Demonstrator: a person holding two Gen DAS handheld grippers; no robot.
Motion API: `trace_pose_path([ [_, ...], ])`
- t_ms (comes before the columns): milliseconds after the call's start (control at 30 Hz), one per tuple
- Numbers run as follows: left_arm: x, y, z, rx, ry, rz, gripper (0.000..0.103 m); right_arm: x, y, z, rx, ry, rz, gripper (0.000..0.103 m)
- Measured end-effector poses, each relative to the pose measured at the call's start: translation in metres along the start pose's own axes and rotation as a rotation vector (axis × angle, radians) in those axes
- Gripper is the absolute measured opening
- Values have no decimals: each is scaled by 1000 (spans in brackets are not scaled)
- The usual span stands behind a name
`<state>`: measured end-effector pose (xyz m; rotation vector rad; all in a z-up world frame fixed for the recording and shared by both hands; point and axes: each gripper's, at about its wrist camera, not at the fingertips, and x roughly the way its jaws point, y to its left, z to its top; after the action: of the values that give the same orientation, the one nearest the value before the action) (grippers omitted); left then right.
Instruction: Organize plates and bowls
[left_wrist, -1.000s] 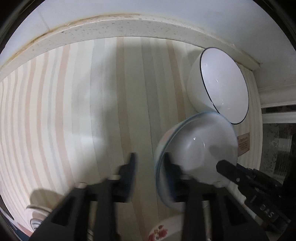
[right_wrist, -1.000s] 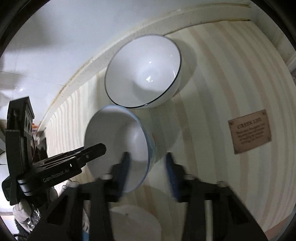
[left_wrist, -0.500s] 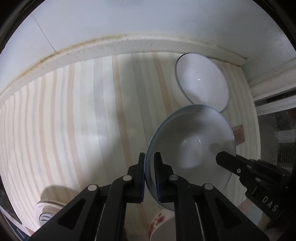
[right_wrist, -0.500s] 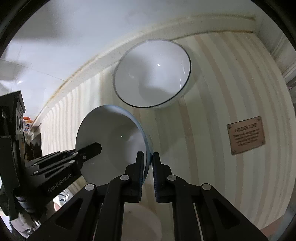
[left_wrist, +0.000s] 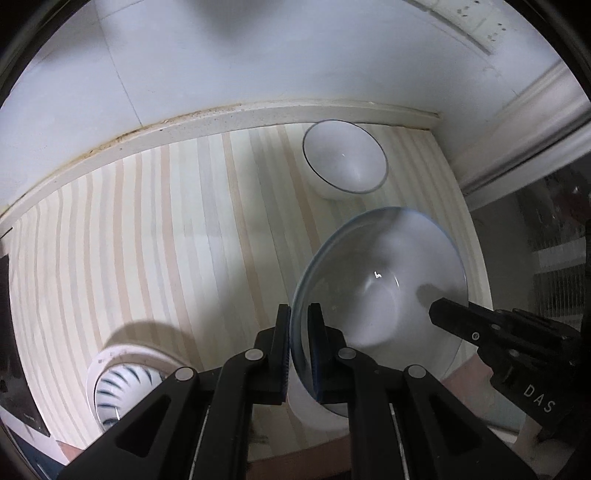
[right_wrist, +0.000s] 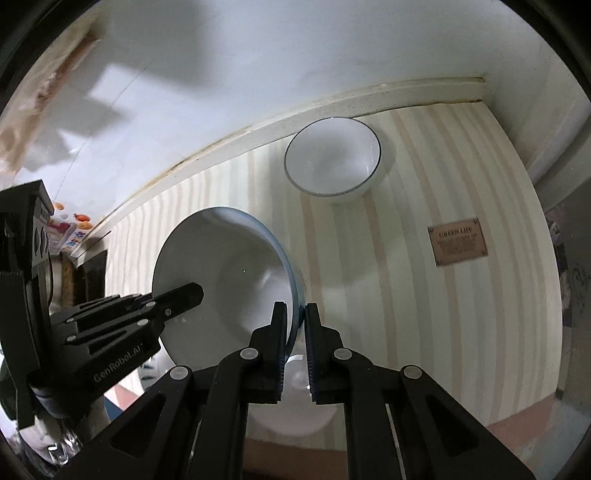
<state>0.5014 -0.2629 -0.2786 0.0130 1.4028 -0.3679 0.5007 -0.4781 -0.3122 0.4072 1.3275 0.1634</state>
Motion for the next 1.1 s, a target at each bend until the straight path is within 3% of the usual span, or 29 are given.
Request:
trace_pose_path([
  [233,1,-8,-31,32,29,3,7,-13,-11,-42,21,8,8,11],
  [467,30,-12,-51,54,108,21,7,8,-23,-74,46,66,-3,11],
  [1100,74,-21,-63,110,202,124,7,62,-45,-87,78,185,-5,11],
])
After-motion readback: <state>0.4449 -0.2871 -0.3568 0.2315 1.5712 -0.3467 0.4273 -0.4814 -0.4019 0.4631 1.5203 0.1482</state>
